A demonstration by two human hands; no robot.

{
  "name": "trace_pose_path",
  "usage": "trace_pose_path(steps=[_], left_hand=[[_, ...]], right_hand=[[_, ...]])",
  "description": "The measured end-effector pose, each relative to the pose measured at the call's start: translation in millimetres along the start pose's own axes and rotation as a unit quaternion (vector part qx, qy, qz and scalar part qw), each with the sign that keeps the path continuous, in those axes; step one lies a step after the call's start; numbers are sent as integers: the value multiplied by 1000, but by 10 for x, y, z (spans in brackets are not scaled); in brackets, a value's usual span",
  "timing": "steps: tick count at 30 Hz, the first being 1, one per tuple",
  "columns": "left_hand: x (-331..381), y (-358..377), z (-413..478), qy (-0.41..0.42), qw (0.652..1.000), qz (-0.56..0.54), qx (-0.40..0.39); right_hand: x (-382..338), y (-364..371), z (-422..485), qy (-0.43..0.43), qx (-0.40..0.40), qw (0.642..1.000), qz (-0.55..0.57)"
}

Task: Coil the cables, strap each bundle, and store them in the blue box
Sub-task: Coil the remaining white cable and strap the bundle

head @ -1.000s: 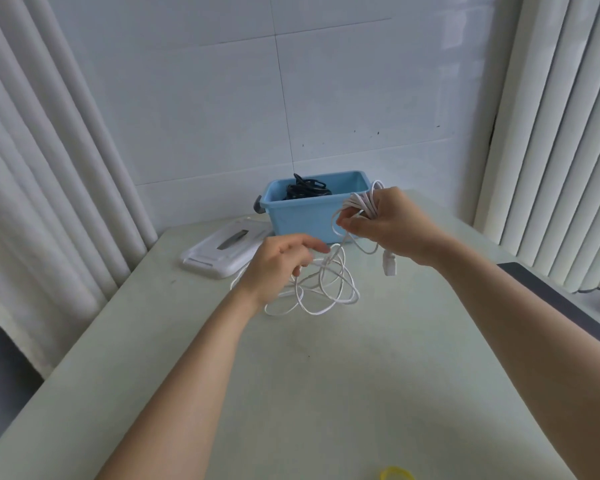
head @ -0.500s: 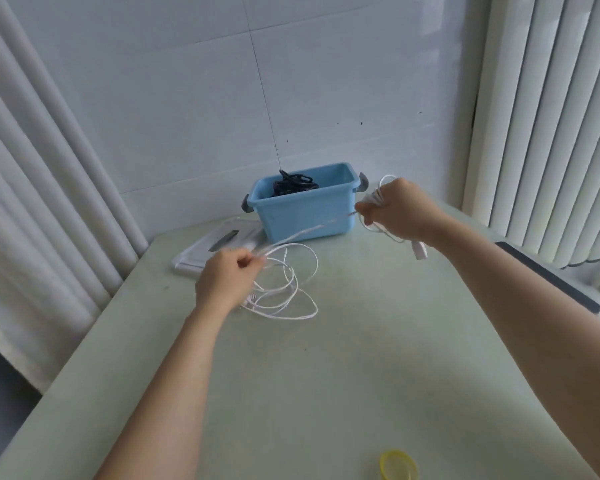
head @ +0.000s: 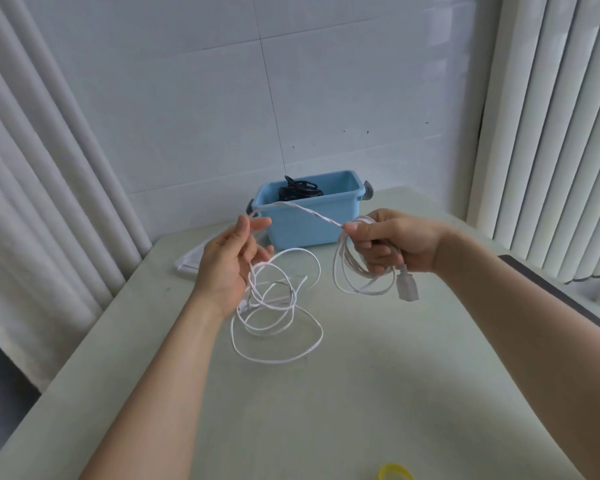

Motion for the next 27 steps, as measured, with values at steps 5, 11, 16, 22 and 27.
trace_pose_path(steps=[5,11,16,22,27], left_hand=[[41,86,-11,-8,998,54,39],[-222,47,-81,-67,954,292,-11],[-378,232,-101,-53,904,405,-127],[-465,303,-213,-91,871,444,-190],[-286,546,-222,-25,886,412,-211]], right_hand=[[-21,250,77,-9,-58,998,19],[-302,324,77,-56,-6,985,165],[-271,-185,68,-105,163,900,390],[-110,-753,-97,-153,315,785,511],[-118,-850,-199,-90,423,873,225]])
Point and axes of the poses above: each hand's wrist, its own z-axis towards the middle knuckle, its own y-axis out of the palm, x = y × z, the point moved 10 cm from there along z, towards the middle knuckle, and after that the axes turned 10 degrees about y, right-handed, at the moved point
